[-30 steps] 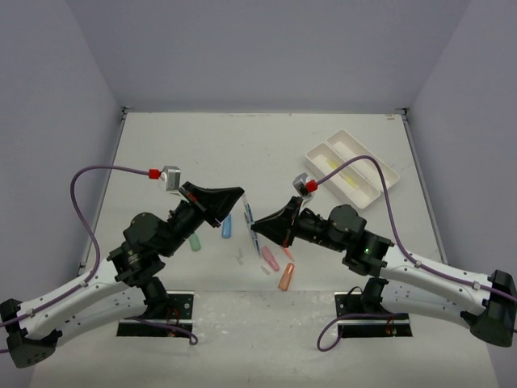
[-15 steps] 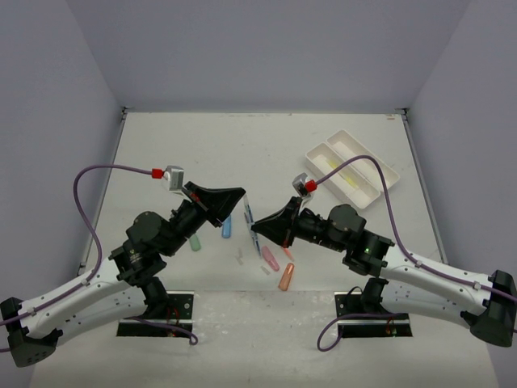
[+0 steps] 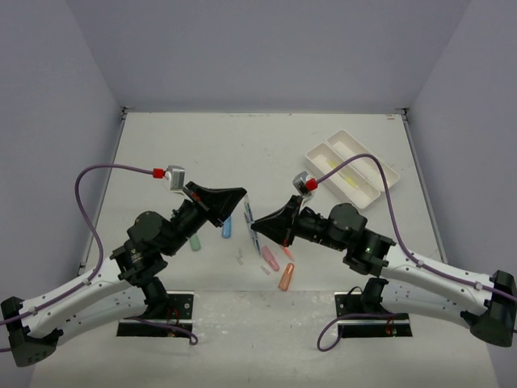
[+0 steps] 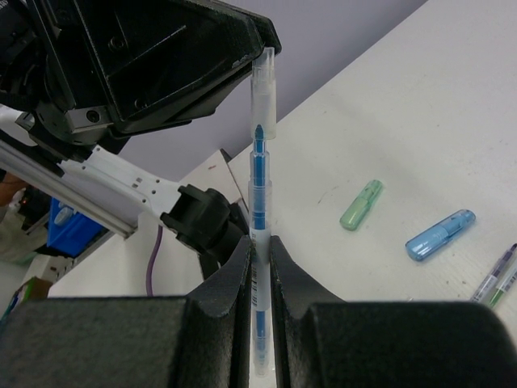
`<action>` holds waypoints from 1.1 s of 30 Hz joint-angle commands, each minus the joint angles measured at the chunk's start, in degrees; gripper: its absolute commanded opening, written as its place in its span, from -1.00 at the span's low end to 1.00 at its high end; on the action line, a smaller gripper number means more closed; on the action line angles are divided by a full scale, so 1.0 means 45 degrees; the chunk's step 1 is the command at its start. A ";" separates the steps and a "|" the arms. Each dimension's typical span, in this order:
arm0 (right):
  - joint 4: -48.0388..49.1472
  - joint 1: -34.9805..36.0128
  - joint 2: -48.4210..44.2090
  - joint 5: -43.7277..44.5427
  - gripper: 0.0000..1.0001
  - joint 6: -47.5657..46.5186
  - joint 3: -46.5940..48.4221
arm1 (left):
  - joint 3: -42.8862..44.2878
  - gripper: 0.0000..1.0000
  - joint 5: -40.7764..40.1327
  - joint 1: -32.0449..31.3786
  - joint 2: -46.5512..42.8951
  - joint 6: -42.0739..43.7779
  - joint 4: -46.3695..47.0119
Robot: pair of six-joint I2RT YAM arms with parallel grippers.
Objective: Sort the stationery into containers
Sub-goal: Close the pen cap on the pen.
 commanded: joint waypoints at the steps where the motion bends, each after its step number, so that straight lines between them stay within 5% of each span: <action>1: 0.0188 0.0040 -0.0225 0.0438 -1.00 -0.0190 0.0750 | -0.0214 -1.00 0.0309 -0.0034 0.0022 0.0012 0.0636; 18: 0.0442 0.0059 0.0156 0.1093 -1.00 -0.1114 0.1935 | -0.0396 -0.96 0.0724 -0.0054 -0.0104 -0.0224 0.0440; 24: 0.0326 0.0059 0.0508 0.0346 -1.00 -0.1531 0.2049 | 0.0047 -0.01 0.0588 -0.0034 -0.0244 0.0124 0.0080; 29: 0.0442 0.0040 0.0654 -0.0067 -1.00 -0.1459 0.1945 | 0.0371 -0.05 0.0716 -0.0034 -0.0189 0.0442 0.0077; 33: 0.0424 0.0049 0.0692 -0.0268 -1.00 -0.1440 0.2060 | 0.0371 -0.38 0.1590 -0.0034 0.0061 0.0644 0.0480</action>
